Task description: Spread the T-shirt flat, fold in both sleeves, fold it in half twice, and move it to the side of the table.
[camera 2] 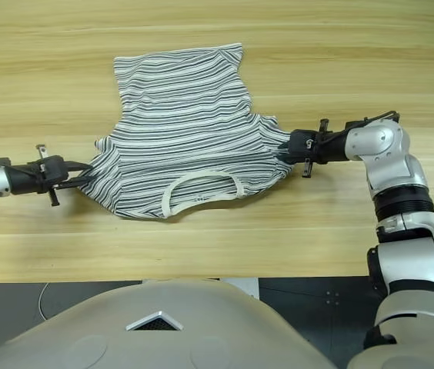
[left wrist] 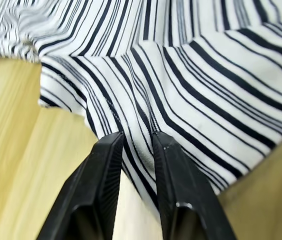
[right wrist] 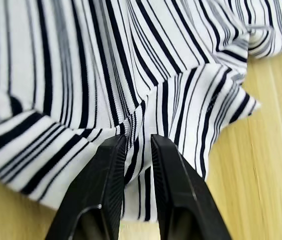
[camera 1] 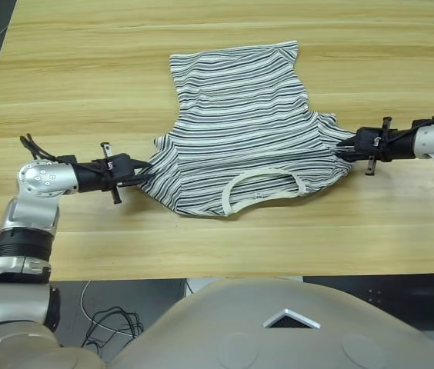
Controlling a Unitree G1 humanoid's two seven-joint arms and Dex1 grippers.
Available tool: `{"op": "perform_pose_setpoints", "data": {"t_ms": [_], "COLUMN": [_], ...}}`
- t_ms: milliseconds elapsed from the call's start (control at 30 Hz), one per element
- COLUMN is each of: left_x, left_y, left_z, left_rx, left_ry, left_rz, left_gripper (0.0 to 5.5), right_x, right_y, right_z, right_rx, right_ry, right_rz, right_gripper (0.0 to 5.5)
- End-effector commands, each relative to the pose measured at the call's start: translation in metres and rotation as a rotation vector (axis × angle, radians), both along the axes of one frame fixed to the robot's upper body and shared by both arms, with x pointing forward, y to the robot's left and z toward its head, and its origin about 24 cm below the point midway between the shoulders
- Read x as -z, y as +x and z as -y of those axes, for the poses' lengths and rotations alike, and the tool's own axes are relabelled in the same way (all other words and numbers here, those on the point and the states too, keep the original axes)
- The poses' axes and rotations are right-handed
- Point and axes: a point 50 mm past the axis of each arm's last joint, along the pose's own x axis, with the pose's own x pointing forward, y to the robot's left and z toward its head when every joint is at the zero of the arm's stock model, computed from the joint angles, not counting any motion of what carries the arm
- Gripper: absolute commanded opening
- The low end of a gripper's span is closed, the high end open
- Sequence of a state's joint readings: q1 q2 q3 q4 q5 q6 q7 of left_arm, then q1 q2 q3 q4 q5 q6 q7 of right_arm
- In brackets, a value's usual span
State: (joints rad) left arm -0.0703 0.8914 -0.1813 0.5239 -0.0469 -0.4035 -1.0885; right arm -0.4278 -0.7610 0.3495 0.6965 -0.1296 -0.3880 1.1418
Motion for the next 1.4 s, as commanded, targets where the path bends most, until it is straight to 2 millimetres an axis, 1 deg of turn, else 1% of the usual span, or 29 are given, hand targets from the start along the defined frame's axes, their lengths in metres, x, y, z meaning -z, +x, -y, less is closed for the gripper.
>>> {"op": "perform_pose_setpoints", "data": {"t_ms": [33, 133, 200, 367, 433, 500, 633, 667, 733, 800, 867, 900, 1033, 1067, 1133, 1233, 1333, 1400], "left_x": [0.031, 0.031, 0.030, 0.025, 0.019, 0.004, -0.044, -0.053, -0.064, -0.070, -0.069, -0.063, -0.024, -0.016, -0.004, 0.003, 0.003, -0.002], "left_y": [-0.037, -0.036, -0.037, -0.041, -0.043, -0.044, -0.039, -0.039, -0.035, -0.031, -0.030, -0.030, -0.041, -0.044, -0.052, -0.054, -0.053, -0.052], "left_z": [-0.012, -0.008, -0.008, -0.008, -0.011, -0.014, -0.007, -0.006, -0.005, -0.003, -0.002, -0.004, -0.013, -0.015, -0.019, -0.024, -0.028, -0.029], "left_rx": [-0.005, 0.004, 0.008, 0.015, 0.018, 0.022, 0.041, 0.041, 0.037, 0.000, -0.053, -0.093, -0.266, -0.293, -0.315, -0.333, -0.337, -0.333], "left_ry": [0.092, 0.083, 0.080, 0.080, 0.082, 0.049, -0.106, -0.124, -0.141, -0.186, -0.244, -0.263, -0.271, -0.268, -0.245, -0.226, -0.226, -0.260], "left_rz": [-0.238, -0.233, -0.232, -0.233, -0.231, -0.210, -0.109, -0.086, -0.054, -0.031, -0.042, -0.078, -0.238, -0.262, -0.296, -0.298, -0.280, -0.262], "left_gripper": [1.11, 1.11, 1.11, 1.11, 1.11, 1.11, 1.11, 1.11, 1.11, 1.11, 1.11, 1.11, 1.73, 1.95, 2.16, 2.57, 2.57, 2.57], "right_x": [0.017, 0.002, -0.005, -0.015, -0.022, -0.031, -0.052, -0.055, -0.058, -0.059, -0.058, -0.057, -0.053, -0.053, -0.052, -0.051, -0.050, -0.049], "right_y": [-0.038, -0.054, -0.059, -0.056, -0.054, -0.052, -0.045, -0.043, -0.041, -0.040, -0.040, -0.041, -0.044, -0.044, -0.044, -0.044, -0.044, -0.045], "right_z": [-0.002, -0.012, -0.015, -0.019, -0.018, -0.016, -0.015, -0.016, -0.018, -0.020, -0.021, -0.022, -0.024, -0.024, -0.024, -0.025, -0.024, -0.024], "right_rx": [-0.071, -0.154, -0.172, -0.159, -0.163, -0.171, -0.170, -0.166, -0.161, -0.161, -0.158, -0.152, -0.139, -0.138, -0.137, -0.137, -0.135, -0.134], "right_ry": [0.099, 0.242, 0.285, 0.309, 0.311, 0.311, 0.362, 0.370, 0.390, 0.405, 0.411, 0.414, 0.422, 0.422, 0.422, 0.419, 0.415, 0.412], "right_rz": [-0.274, -0.370, -0.394, -0.355, -0.331, -0.306, -0.248, -0.234, -0.216, -0.208, -0.206, -0.204, -0.203, -0.203, -0.204, -0.207, -0.210, -0.213], "right_gripper": [0.93, 0.93, 0.93, 0.93, 0.93, 0.93, 0.93, 0.93, 0.93, 0.93, 0.93, 0.93, 0.95, 0.95, 0.95, 0.95, 0.95, 0.95]}}
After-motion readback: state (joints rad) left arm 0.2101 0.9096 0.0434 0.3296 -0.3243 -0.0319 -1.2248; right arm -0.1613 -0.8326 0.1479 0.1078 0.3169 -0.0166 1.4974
